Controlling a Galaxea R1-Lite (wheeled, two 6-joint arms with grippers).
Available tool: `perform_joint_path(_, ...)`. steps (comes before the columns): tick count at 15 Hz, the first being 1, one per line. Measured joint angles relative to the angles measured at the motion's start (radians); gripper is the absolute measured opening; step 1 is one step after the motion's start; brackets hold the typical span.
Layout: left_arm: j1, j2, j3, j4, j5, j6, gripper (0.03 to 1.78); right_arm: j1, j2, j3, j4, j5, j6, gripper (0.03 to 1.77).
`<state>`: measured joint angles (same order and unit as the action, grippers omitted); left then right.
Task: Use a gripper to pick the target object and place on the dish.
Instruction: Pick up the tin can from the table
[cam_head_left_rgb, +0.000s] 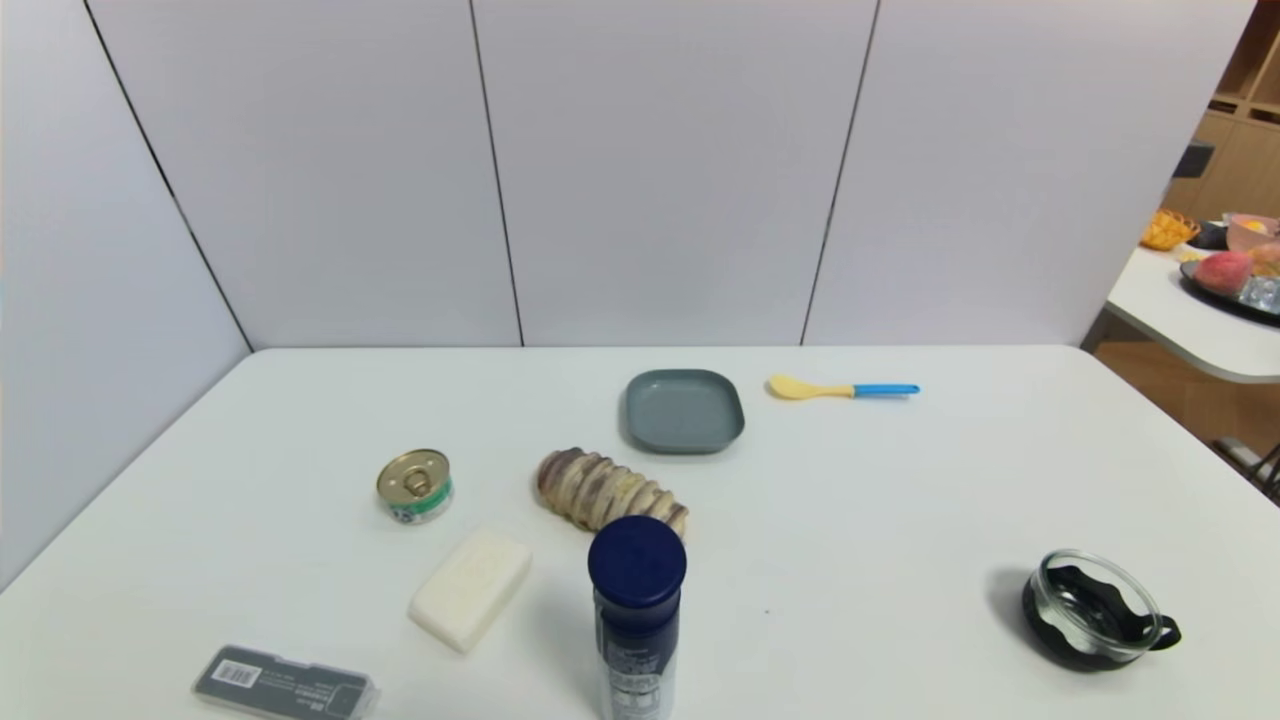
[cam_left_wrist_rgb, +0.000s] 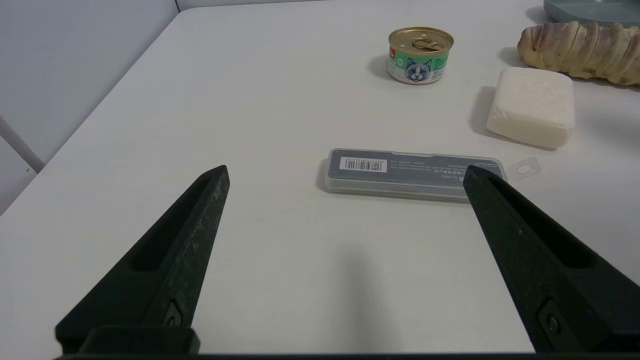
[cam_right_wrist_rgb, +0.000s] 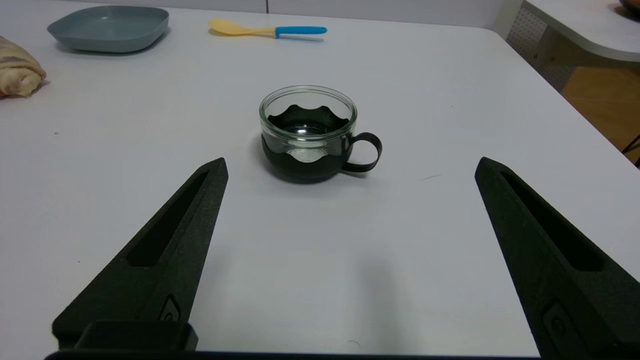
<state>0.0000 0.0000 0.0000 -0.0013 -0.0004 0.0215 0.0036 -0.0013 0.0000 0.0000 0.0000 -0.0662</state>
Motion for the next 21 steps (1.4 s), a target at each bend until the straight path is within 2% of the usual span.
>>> perform_joint_path(21,0.000,0.000,-0.002,-0.013,0.001,0.001,1.69,0.000,0.000,0.000,0.000,0.000,0.000,1.71)
